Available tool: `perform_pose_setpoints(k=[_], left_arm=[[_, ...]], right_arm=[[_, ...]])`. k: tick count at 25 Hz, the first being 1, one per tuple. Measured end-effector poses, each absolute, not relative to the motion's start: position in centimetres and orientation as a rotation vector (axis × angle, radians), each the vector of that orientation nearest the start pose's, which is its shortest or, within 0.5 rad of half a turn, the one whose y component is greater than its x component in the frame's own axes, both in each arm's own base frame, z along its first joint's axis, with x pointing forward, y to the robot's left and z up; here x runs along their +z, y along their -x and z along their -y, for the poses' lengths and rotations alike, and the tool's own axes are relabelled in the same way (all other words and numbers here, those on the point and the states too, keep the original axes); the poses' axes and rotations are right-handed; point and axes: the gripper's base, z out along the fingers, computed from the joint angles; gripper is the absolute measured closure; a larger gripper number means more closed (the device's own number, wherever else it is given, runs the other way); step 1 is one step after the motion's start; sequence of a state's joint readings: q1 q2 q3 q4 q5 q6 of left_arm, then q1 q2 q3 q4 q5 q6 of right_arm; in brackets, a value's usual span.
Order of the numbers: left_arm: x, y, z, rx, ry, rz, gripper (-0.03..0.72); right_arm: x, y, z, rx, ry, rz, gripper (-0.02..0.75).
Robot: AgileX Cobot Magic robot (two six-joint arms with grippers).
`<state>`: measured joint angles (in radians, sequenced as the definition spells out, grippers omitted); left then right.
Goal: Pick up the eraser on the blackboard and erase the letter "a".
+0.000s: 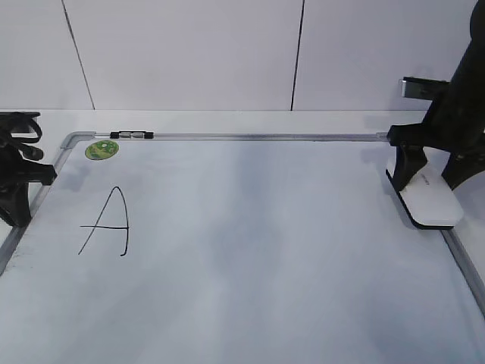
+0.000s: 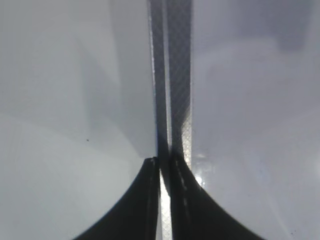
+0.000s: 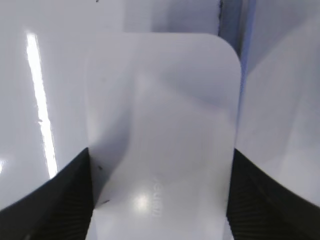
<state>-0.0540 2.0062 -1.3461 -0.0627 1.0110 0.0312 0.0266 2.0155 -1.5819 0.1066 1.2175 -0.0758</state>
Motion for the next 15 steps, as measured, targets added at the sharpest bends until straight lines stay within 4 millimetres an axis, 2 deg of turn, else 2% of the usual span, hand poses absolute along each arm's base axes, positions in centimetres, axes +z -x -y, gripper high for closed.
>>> perform_pose_setpoints(k=[10, 15], left_arm=[[15.4, -37.5, 2.6, -0.097, -0.072, -3.153, 0.668], [15.4, -37.5, 2.6, -0.097, -0.072, -3.151, 0.668]], right_arm=[[20.6, -40.3, -1.9, 0.147, 0.129, -3.099, 0.2], [19.6, -40.4, -1.9, 0.149, 0.128, -3.126, 0.2]])
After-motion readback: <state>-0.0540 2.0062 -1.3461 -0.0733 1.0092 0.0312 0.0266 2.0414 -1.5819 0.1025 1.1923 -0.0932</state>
